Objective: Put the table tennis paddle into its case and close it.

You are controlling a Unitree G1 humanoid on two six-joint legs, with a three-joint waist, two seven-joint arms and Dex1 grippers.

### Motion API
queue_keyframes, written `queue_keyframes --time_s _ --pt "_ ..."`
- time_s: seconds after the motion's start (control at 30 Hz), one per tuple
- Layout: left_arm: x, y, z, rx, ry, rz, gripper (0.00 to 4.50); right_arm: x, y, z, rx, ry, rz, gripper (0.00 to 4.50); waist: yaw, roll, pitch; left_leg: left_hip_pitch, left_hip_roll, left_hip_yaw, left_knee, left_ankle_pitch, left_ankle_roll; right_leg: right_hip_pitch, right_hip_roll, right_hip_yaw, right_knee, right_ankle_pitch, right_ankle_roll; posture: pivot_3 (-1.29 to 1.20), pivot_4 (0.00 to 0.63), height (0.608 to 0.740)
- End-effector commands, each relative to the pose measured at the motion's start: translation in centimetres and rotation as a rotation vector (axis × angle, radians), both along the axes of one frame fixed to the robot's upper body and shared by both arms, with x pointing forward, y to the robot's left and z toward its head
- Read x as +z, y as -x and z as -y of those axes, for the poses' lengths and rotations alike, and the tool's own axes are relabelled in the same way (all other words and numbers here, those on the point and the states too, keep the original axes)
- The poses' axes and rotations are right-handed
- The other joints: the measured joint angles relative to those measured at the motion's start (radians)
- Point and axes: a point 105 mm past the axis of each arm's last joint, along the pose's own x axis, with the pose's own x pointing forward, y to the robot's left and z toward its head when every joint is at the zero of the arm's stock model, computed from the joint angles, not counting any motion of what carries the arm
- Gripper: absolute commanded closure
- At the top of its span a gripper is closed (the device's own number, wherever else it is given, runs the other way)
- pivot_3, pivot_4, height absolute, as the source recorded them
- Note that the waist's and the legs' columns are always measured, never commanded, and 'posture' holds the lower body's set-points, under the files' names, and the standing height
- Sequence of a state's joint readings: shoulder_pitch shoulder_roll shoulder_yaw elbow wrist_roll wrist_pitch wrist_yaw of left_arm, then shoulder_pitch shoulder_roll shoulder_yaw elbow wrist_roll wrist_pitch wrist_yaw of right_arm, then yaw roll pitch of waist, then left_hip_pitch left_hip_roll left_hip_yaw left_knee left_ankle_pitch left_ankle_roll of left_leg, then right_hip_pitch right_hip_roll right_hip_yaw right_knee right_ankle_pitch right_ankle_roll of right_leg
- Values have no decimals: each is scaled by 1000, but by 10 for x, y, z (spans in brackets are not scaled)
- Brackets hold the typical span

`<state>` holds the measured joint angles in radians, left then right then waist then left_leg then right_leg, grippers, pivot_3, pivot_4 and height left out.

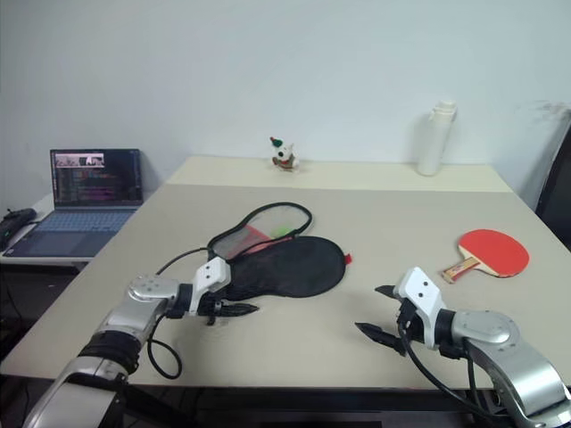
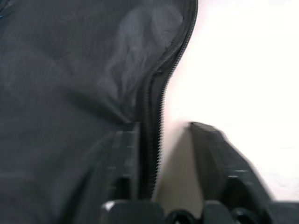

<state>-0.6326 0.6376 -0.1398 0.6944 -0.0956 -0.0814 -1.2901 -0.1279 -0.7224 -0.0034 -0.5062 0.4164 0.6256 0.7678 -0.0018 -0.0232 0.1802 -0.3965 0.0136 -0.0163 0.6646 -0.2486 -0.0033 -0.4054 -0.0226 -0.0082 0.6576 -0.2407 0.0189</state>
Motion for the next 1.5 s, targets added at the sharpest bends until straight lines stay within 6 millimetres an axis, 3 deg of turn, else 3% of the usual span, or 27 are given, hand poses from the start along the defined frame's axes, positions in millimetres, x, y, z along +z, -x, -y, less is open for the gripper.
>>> queue_keyframes --time_s 0.03,0.1,0.2,0.53,0.67,0.8,0.9,1.0,1.1,1.23,1.5 --pt "7 7 2 6 47 -28 3897 11 -1 1 -2 -12 52 0 0 0 0 0 0 0 0 0 0 0 0 0 0 0 0 0 150 740" --pt "10 9 5 12 68 -31 4457 11 -1 1 -3 -12 53 0 0 0 0 -1 0 0 0 0 0 -1 0 0 0 0 0 0 150 740" --pt "20 11 19 46 116 -7 4457 12 -3 3 -7 -11 54 0 0 0 1 -2 0 0 0 0 0 -1 0 0 0 0 0 0 150 740" --pt "37 7 118 184 332 -58 4457 11 -3 12 -15 6 48 0 6 -1 1 -2 -1 -1 1 0 0 -1 -1 0 0 0 1 0 150 740" --pt "33 -5 138 255 351 -77 4457 11 -3 14 -20 14 50 0 4 -1 1 -2 -1 -2 1 0 0 -1 0 0 0 0 1 0 150 740" --pt "33 -3 155 230 372 -105 4457 11 -3 15 -24 16 51 0 1 -1 1 -2 -1 -2 1 0 0 -1 1 0 0 0 1 0 150 740" --pt "40 2 163 180 409 -114 3802 11 -2 15 -38 6 43 0 1 -1 1 -2 -1 -2 0 0 0 -1 1 0 0 0 1 0 150 740" --pt "45 4 157 166 408 -89 2773 10 -4 14 -50 -4 31 0 1 -1 1 -2 -1 -1 0 0 0 -1 0 0 0 0 1 0 150 740" --pt "50 2 135 170 412 -32 1669 10 -14 16 -129 -39 11 0 -2 -1 1 -1 -1 -2 0 0 0 -1 1 0 0 0 1 0 150 740" --pt "54 15 104 129 431 -29 1669 -3 -28 19 -257 0 -76 0 -6 0 1 -1 0 -1 -1 0 0 -1 2 1 1 -1 0 0 150 740" --pt "68 19 38 184 369 57 1669 -5 -49 -14 -323 -196 -213 0 -2 0 2 -1 0 -3 -1 0 0 -2 1 0 1 -2 -2 0 150 740"
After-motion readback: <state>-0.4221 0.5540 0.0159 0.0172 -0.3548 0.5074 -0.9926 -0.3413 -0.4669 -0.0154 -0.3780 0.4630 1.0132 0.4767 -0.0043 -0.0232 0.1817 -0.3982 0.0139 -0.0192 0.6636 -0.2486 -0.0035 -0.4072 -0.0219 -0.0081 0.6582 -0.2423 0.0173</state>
